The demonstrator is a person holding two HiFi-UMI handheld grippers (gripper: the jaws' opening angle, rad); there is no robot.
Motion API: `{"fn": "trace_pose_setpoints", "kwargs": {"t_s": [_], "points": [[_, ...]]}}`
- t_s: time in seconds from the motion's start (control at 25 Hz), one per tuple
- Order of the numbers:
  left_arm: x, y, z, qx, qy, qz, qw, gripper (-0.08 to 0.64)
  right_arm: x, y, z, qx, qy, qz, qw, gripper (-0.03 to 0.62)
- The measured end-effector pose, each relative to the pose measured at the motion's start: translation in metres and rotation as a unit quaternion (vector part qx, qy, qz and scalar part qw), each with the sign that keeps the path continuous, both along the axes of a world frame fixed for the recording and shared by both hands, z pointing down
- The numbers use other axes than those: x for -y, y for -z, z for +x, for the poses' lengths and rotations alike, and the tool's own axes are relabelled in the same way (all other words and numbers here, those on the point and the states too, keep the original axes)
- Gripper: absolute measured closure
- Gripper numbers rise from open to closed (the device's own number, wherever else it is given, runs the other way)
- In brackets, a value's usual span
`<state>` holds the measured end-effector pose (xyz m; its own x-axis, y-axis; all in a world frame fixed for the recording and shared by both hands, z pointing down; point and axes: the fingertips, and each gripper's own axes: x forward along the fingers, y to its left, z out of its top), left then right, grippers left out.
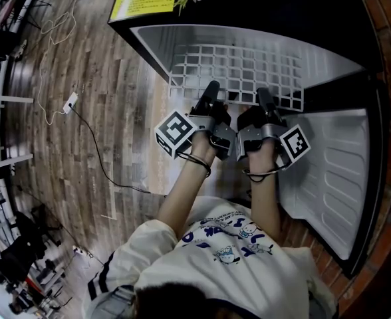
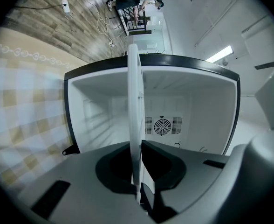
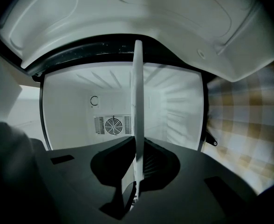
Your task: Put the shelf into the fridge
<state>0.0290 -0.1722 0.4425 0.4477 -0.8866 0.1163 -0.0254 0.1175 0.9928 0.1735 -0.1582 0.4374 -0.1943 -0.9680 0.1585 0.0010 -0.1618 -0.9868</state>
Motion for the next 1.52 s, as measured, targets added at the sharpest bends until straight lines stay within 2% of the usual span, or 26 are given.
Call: {"fn": "trace_pose_setpoints", "kwargs": {"t_s": [0.6, 0.92, 1.04, 1.24, 1.4, 1.52], "points": [[0.000, 0.006, -0.001, -0.003, 0.000, 0.005, 1.0000, 0.517, -0.001, 0.006, -0.001, -0.004, -0.003, 0.005, 1.000, 0.549], [0.003, 0.025, -0.005, -0.014, 0.003, 0.005, 0.9999, 0.515, 0.002, 0.026, -0.005, -0.006, -0.006, 0.007, 1.000, 0.549], [0.003, 0.020, -0.004, -0.024, -0.001, 0.001, 0.9997, 0.515, 0.001, 0.021, -0.004, -0.003, -0.007, 0.006, 1.000, 0.549], [0.004, 0.007, 0.000, -0.004, -0.010, -0.012, 0.9999, 0.515, 0.003, 0.009, 0.003, -0.004, -0.008, 0.002, 1.000, 0.549], [0.002, 0.000, 0.001, -0.025, -0.011, -0.029, 0.9992, 0.511, 0.004, 0.006, 0.005, -0.005, -0.009, 0.002, 1.000, 0.548], [-0.003, -0.002, 0.000, -0.024, -0.008, -0.031, 0.9992, 0.511, 0.000, 0.002, 0.004, -0.003, -0.010, 0.000, 1.000, 0.548]]}}
